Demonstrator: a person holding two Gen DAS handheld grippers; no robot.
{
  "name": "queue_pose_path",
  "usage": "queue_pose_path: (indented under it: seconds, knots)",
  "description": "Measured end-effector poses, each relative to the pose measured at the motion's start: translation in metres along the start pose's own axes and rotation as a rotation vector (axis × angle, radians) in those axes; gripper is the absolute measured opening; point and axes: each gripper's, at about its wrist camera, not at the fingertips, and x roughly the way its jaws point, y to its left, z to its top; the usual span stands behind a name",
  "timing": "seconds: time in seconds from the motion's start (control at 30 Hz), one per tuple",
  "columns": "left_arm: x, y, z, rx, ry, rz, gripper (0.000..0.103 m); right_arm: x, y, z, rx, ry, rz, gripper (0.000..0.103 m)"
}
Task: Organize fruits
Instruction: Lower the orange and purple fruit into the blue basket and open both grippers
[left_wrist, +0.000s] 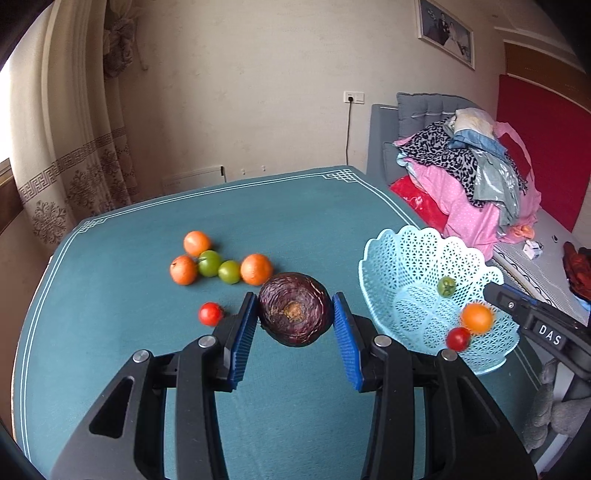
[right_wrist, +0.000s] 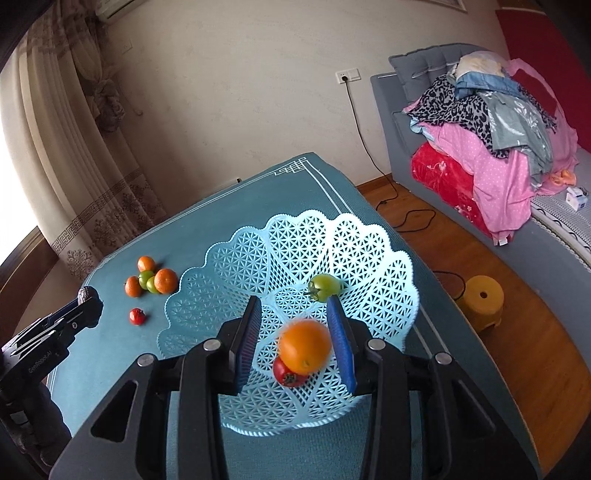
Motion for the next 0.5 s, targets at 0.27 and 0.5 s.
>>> queue_pose_path:
  seconds: [0.27, 0.5]
  knots:
    - [0.005, -0.026, 0.010, 0.033, -0.006, -0.081, 0.043, -0.001, -0.003, -0.001, 0.009, -0.010, -0.004, 0.038]
    - [0.012, -0.048, 0.015, 0.050, 0.003, -0.163, 0.043, -0.005, -0.005, -0.001, 0.022, -0.025, -0.009, 0.043]
